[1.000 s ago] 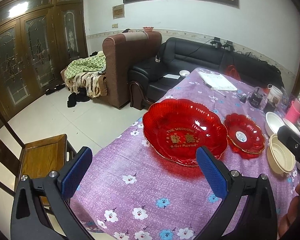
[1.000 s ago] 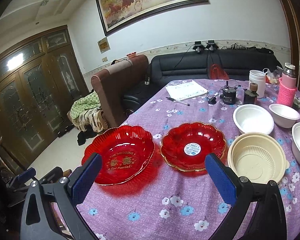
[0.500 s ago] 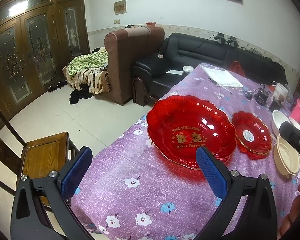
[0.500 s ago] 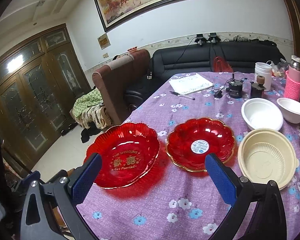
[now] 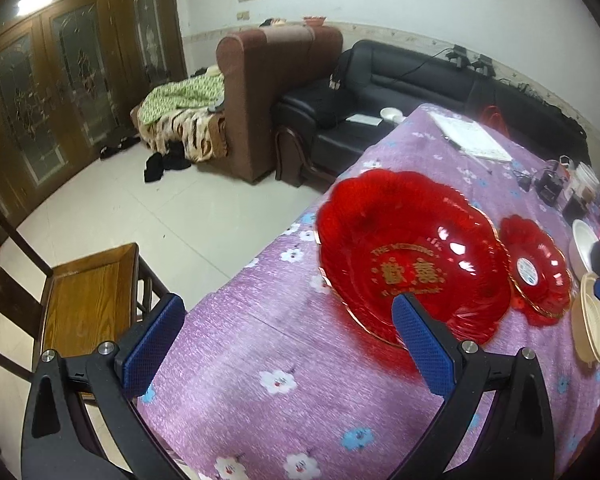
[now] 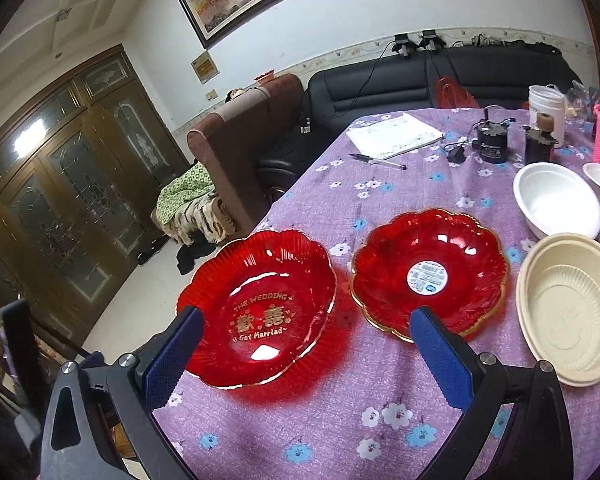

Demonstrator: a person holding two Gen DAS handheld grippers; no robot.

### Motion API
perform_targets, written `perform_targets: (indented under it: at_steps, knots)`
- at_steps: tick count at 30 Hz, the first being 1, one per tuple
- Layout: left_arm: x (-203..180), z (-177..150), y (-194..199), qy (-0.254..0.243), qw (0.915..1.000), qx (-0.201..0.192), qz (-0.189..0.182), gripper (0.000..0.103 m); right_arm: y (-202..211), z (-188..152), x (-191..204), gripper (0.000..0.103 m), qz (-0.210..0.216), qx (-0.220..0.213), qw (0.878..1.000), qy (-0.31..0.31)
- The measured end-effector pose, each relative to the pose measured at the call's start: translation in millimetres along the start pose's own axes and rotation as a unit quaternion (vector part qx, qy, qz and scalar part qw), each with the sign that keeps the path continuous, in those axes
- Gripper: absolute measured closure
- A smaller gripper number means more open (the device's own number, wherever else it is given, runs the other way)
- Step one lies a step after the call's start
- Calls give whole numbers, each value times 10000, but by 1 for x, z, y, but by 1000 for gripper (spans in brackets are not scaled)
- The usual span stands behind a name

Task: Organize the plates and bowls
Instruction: 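Grasp the rim of the large red 'THE WEDDING' plate with the right gripper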

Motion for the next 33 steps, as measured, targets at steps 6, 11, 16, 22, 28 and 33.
perform_targets:
  at_steps: [6,11,16,22,28,33]
  knots:
    - [20,13,-25,221,9989,315,253,0,-17,14,4,1,428,278,9978,-414]
    - [20,9,-43,461,9968,634,162,0,-42,-5,2,1,750,917,9866,-1122]
    - [11,-1,-51,459,9953,842,153,0,-59,-28,-7,1,708,1275,9769,-1564]
    - [3,-5,-61,594,9924,1077,-24,0,-72,-35,-6,2,736,1428,9729,-1665]
    - [-11,-10,-67,380,9927,1145,22,0,-90,-44,-5,5,953,1641,9623,-1947]
    - [-21,-17,-74,151,9931,1155,141,0,-107,-53,-14,23,892,1798,9557,-2153]
Point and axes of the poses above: each gripper's, at about its wrist camera, not at the fingertips, and y roughly against the way its jaws point, x to its left, z to its top, the point moved 7 cm from there along -y, roughly the way its jaws point, and after that the axes turned 7 degrees about -x, right-handed, at the moved point
